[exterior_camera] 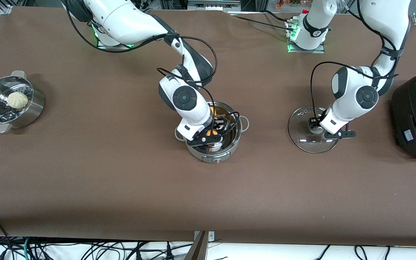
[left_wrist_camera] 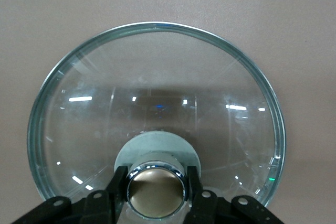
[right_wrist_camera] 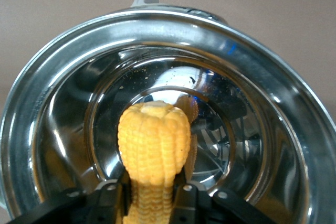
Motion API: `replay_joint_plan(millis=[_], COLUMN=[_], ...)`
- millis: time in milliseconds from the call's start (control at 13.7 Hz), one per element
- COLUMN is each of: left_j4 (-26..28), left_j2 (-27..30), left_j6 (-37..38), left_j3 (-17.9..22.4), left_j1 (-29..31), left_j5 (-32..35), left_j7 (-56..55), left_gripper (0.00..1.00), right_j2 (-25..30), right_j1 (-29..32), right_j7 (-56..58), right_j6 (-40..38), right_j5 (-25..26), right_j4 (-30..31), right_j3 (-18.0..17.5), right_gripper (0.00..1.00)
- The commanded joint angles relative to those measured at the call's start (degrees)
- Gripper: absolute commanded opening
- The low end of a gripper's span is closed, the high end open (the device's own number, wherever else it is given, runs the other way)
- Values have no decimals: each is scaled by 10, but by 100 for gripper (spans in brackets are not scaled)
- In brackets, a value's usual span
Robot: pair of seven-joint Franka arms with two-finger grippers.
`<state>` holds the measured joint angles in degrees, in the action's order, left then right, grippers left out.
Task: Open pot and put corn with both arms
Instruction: 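Open the right gripper to drop the corn while the left gripper releases the lid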
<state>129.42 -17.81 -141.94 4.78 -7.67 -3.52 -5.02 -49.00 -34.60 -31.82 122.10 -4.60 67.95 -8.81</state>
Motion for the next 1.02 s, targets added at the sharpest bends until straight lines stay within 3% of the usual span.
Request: replay_joint_plan(millis=[0, 73, 146, 365, 438, 657, 949], left_j4=[-2, -1, -1, -1, -2, -7, -30], left_j2=[1, 2, 3, 53, 79, 155, 263], left_j6=[8, 9, 17, 81, 122, 134, 216], left_j3=[-3, -3, -3, -3, -3, -3, -4], left_j1=[0, 0, 0, 0, 0, 5, 25], left_j5=[4, 4, 3, 4, 4, 3, 23], left_j7=[7, 7, 2, 0, 3, 3, 4], left_gripper=[56, 85, 100, 100, 100, 100, 100], right_j2=[-10, -9, -9, 12, 30, 106, 179], right_j1=[-1, -2, -2, -5, -1, 16, 105], right_j7=[-14, -13, -12, -11, -10, 26, 162], right_j6=[-4, -4, -4, -31, -68, -198, -347], right_j5=[9, 13, 26, 55, 74, 78, 78], right_j4=[-20, -20, -20, -22, -23, -23, -25], right_j3=[0, 0, 0, 3, 7, 42, 47], right_gripper=[98, 100, 100, 100, 100, 100, 100])
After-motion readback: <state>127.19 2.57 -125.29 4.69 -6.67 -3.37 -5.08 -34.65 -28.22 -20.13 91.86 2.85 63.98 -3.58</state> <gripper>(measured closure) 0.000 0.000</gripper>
